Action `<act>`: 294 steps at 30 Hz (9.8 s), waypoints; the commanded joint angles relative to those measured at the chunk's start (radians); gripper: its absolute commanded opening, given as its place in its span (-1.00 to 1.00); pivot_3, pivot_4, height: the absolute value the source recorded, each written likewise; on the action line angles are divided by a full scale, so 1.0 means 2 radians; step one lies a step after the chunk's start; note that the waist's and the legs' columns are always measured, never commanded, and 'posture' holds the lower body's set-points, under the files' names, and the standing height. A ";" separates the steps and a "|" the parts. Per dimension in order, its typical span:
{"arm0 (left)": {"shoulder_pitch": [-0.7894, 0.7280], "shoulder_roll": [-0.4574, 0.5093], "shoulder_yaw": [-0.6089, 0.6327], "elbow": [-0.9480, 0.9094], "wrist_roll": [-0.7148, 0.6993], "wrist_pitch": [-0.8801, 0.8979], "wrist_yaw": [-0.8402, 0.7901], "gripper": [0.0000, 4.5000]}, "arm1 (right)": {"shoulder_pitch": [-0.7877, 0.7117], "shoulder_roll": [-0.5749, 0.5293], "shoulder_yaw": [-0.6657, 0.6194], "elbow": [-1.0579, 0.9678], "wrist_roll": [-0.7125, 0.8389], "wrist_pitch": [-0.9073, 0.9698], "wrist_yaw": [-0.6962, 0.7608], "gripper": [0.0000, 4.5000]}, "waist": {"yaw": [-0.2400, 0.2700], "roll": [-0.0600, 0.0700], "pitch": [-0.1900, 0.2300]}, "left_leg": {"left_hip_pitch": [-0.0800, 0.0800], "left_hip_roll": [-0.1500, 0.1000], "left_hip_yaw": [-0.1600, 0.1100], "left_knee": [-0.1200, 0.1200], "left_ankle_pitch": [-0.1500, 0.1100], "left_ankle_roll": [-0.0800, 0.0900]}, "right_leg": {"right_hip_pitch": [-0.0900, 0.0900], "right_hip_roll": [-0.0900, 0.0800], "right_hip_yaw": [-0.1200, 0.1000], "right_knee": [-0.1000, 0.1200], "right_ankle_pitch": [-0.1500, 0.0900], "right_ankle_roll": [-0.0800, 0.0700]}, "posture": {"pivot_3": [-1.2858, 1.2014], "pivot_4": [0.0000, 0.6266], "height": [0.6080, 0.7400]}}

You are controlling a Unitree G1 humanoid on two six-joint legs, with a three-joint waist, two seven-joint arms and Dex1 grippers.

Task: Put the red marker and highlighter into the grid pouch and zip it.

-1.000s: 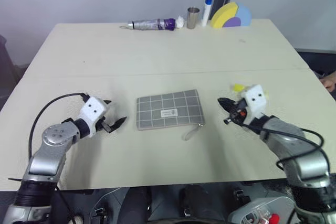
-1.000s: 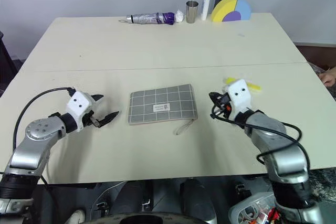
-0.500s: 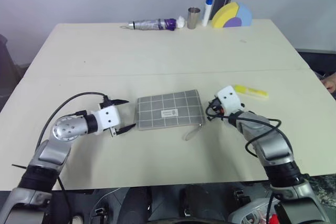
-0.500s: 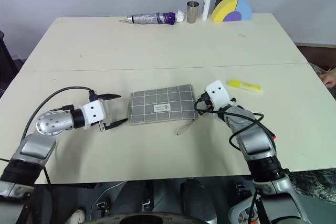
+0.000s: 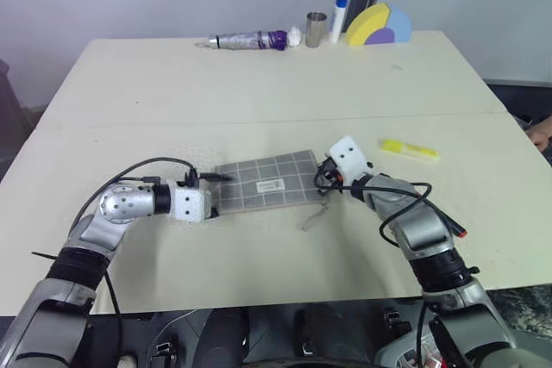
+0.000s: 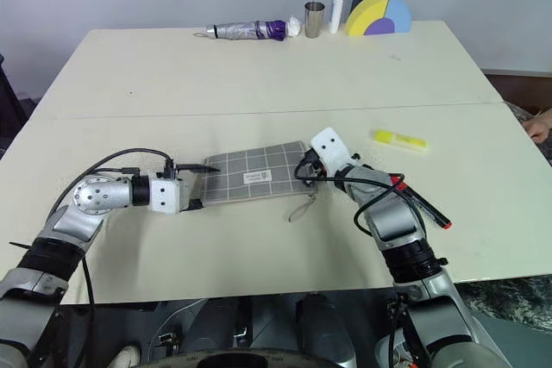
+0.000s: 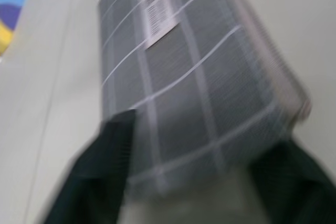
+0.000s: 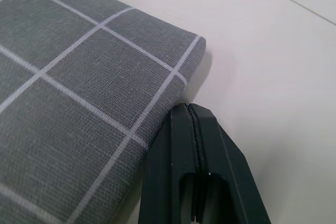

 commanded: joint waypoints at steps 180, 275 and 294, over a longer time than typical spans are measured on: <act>0.024 -0.249 0.038 -0.253 -0.127 0.515 0.201 -1.00 | 0.043 -0.210 -0.198 0.000 0.022 0.013 0.102 0.93 | 0.000 0.001 0.000 | -0.005 -0.001 -0.003 0.003 0.000 0.000 | -0.002 0.001 -0.001 0.001 0.000 0.001 | 0.03 -0.52 1.00; -0.001 -0.226 -0.005 -0.225 -0.092 0.437 0.154 -1.00 | 0.039 -0.272 -0.157 -0.218 0.091 0.149 0.206 -0.63 | 0.002 0.002 0.002 | 0.000 -0.001 0.000 0.001 0.000 0.000 | 0.000 0.000 0.001 -0.001 0.000 0.001 | 0.03 -0.52 1.00; 0.000 -0.161 -0.073 -0.222 0.003 0.320 0.112 -1.00 | -0.004 -0.329 -0.009 -0.218 0.023 0.080 0.238 -0.63 | 0.000 0.002 0.002 | -0.001 -0.001 0.000 0.000 0.000 0.001 | 0.000 0.000 0.001 -0.001 0.000 0.001 | 0.03 -0.52 1.00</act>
